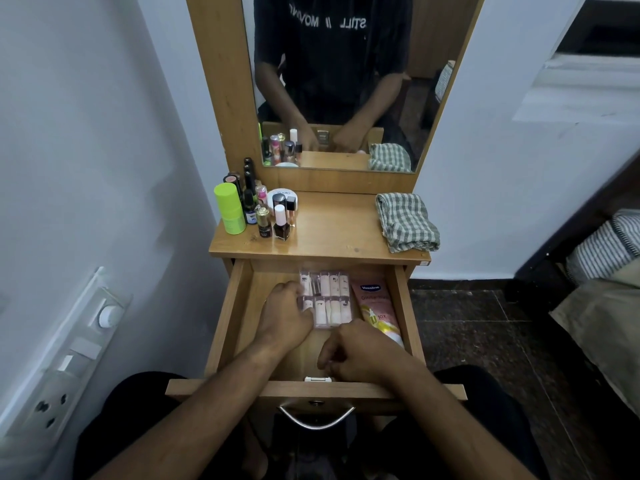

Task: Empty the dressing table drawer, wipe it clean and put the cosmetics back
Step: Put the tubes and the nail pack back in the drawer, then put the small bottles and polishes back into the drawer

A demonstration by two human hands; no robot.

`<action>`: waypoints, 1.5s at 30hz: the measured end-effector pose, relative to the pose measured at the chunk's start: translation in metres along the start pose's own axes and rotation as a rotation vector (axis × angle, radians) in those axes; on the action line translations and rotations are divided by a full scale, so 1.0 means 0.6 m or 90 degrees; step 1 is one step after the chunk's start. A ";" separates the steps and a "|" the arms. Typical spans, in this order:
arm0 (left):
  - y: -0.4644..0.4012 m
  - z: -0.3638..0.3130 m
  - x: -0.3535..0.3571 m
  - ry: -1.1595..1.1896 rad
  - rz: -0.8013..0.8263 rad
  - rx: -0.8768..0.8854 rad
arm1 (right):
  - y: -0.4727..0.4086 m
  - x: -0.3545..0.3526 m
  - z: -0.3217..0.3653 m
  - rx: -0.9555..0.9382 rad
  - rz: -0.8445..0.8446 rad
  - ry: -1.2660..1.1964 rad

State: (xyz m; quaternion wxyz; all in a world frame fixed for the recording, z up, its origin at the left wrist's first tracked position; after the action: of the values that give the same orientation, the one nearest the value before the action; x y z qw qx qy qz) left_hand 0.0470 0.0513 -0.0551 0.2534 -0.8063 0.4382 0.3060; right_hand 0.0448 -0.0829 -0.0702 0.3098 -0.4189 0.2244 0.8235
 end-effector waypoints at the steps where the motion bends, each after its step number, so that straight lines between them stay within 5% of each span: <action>1: 0.000 0.001 -0.001 0.005 -0.003 -0.004 | 0.000 -0.003 0.002 -0.002 -0.009 -0.009; 19: -0.005 0.008 -0.092 0.226 -0.215 -0.102 | -0.103 -0.250 0.128 -0.052 -0.570 -0.126; 32: -0.017 0.014 -0.155 0.317 -0.385 -0.061 | -0.190 -0.251 0.189 -0.137 -0.546 0.095; 40: -0.058 -0.025 -0.210 0.178 -0.432 0.124 | -0.182 -0.255 0.179 -0.106 -0.573 0.044; 45: -0.084 -0.050 -0.215 0.112 -0.402 0.167 | -0.099 -0.248 0.159 -0.100 -0.654 -0.130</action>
State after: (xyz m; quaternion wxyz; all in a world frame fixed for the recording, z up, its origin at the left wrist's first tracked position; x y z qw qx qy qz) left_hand 0.0434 0.1265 0.0648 0.3980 -0.8860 0.2229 0.0833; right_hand 0.1018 -0.0292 0.0990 0.6613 -0.4144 -0.1031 0.6167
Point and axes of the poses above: each hand's wrist, its own y-axis away from the middle knuckle, its own x-axis out of the palm, z = x × y, the point moved 9 cm from there along -y, towards the middle knuckle, and after that the axes turned 13 degrees about -z, right-handed, at the moved point
